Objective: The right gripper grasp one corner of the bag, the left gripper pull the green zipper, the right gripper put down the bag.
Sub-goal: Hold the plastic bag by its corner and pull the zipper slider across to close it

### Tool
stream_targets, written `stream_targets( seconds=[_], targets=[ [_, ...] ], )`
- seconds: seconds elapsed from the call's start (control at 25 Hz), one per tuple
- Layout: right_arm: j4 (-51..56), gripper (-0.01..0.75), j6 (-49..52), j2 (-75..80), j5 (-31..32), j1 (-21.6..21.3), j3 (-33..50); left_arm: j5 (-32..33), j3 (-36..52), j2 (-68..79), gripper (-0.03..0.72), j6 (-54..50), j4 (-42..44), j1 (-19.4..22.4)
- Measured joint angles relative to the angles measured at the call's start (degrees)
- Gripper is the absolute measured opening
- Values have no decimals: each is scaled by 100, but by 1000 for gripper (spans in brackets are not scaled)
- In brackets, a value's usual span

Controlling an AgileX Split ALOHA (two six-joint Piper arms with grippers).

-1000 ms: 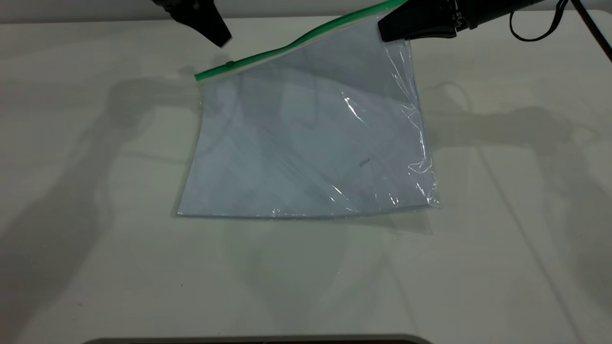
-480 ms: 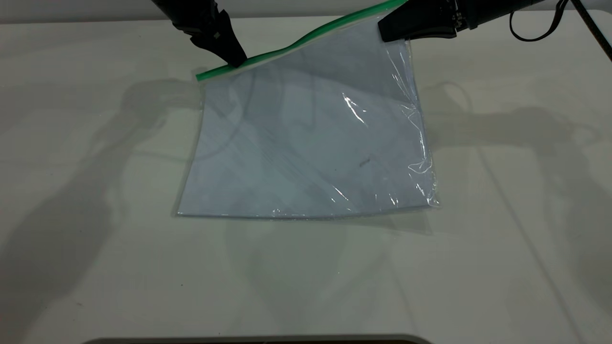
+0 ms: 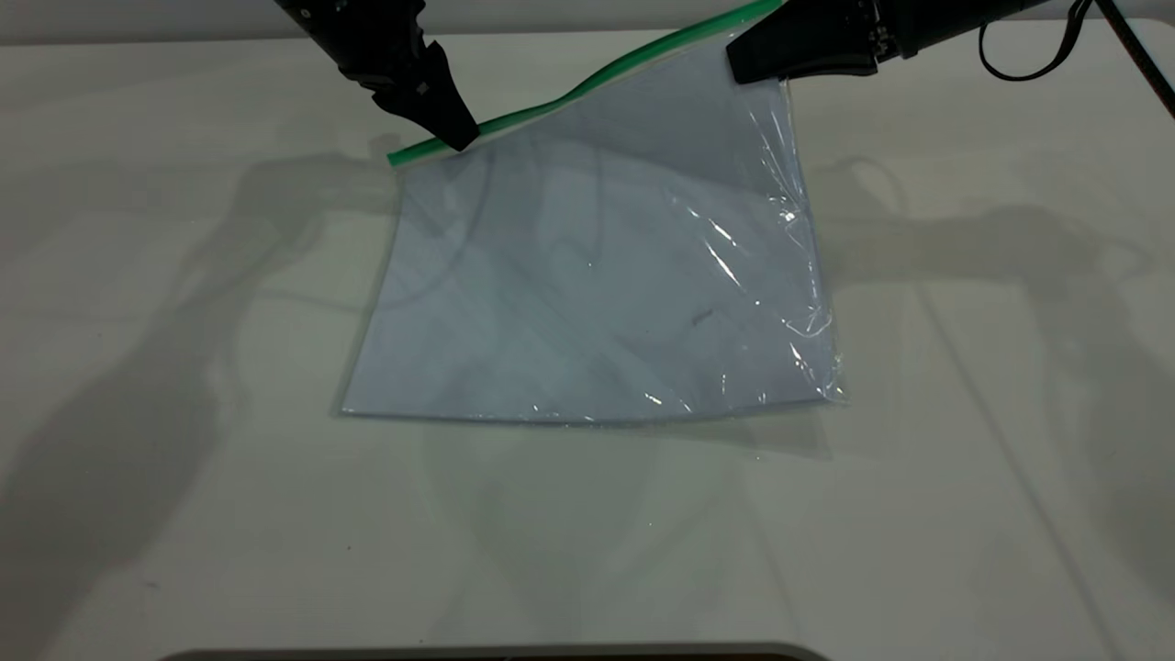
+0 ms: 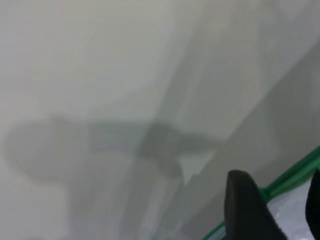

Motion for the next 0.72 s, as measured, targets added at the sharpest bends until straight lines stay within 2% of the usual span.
stream_targets(
  seconds=[0.24, 0.56, 0.72],
  targets=[
    [-21, 33, 0, 0, 18, 0, 0, 145, 0, 0, 342, 0, 5, 5],
    [-33, 33, 0, 0, 18, 0, 0, 144, 0, 0, 143, 0, 17, 15],
    [-33, 33, 0, 0, 18, 0, 0, 159, 0, 0, 76, 0, 109, 15]
  ],
)
